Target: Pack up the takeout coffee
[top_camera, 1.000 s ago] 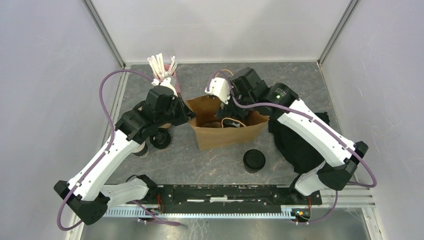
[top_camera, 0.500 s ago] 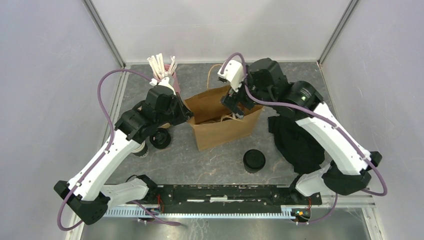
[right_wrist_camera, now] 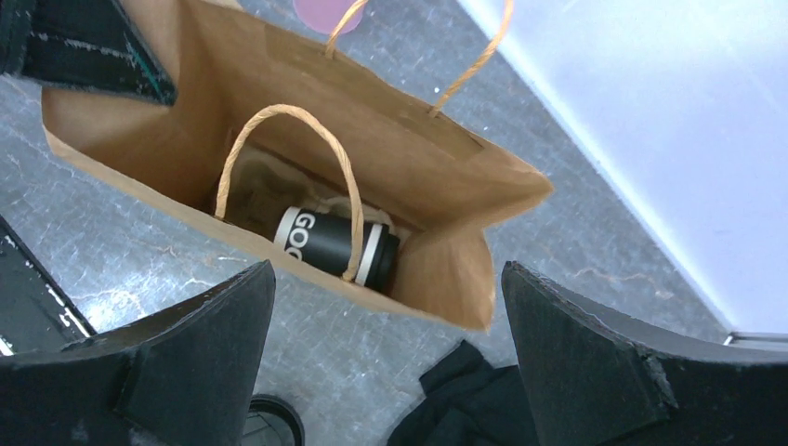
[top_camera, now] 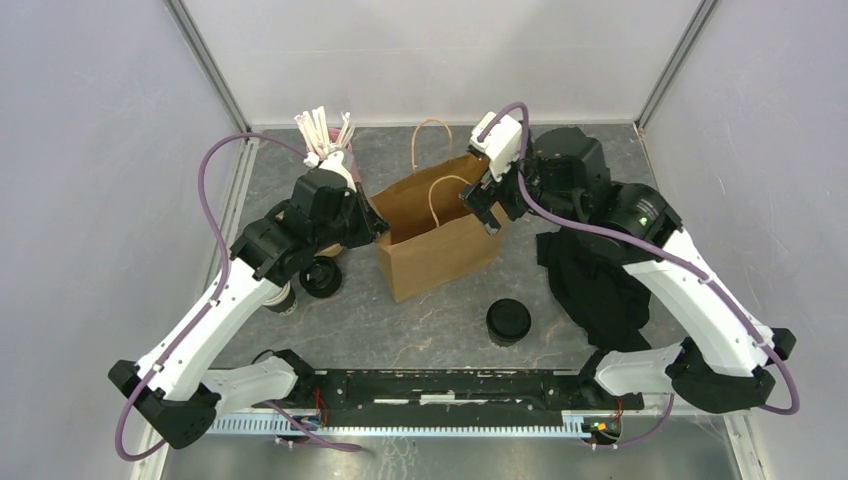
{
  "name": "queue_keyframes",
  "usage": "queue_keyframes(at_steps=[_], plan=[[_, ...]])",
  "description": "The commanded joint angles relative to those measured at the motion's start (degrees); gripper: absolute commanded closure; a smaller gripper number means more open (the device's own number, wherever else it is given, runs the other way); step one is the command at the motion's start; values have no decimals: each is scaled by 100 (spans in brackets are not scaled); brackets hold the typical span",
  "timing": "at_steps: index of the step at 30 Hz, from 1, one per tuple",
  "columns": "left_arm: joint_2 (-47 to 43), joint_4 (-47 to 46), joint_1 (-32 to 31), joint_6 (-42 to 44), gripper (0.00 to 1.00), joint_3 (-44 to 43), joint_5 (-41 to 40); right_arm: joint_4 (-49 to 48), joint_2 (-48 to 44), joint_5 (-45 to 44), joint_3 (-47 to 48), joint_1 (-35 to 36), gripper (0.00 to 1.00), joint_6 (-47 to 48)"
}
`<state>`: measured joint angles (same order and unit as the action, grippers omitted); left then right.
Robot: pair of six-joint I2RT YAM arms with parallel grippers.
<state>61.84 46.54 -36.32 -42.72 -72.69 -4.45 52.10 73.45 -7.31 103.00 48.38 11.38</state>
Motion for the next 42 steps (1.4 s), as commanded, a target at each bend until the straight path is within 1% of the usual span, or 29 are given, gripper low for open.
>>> queue_keyframes(at_steps=[1,7,10,13,16,17,19,21,22,25,27,29,32,33,34,39,42], plan=[[-201,-937,46,921,98,42,-160,-350,42,82,-220,22,2,-479],[-417,-2547,46,2290,98,634,-507,-763,-48,425,-354,23,2,-423],[-486,-2949,46,2910,98,966,-566,-753,-112,649,-413,25,2,-103],[-655,-3124,45,3183,98,1423,-601,-826,-381,1060,-753,23,2,328],[-973,-3345,45,3038,98,1948,-545,-1062,-805,1493,-1357,73,2,656],[-1092,-3439,46,2925,98,2150,-526,-1101,-925,1646,-1530,119,6,747],[-1280,-3481,45,2716,98,2357,-504,-1107,-1031,2021,-1720,229,23,820],[-1366,-3437,41,2562,98,2451,-460,-1112,-1048,2418,-1811,352,37,819],[-1386,-3388,45,2508,98,2486,-427,-1115,-1049,2484,-1853,417,40,779],[-1522,-3298,46,2373,98,2612,-377,-1095,-1094,2258,-2088,597,45,768],[-1645,-3301,46,2291,98,2726,-355,-1030,-1084,1962,-2230,653,46,988],[-1751,-3292,41,2209,98,2804,-351,-1035,-1051,1831,-2427,665,49,1311],[-1828,-3237,41,2126,98,2822,-300,-800,-802,1803,-2403,712,66,1824],[-1831,-3211,45,2100,98,2809,-276,-755,-695,1704,-2384,724,70,1926],[-1840,-3184,44,2081,98,2798,-265,-718,-617,1667,-2341,746,72,2056],[-1880,-3151,41,2024,98,2861,-152,-535,63,1119,-2026,896,69,2638],[-1939,-3183,46,1975,98,2935,-96,-624,398,433,-2014,1046,65,2979]])
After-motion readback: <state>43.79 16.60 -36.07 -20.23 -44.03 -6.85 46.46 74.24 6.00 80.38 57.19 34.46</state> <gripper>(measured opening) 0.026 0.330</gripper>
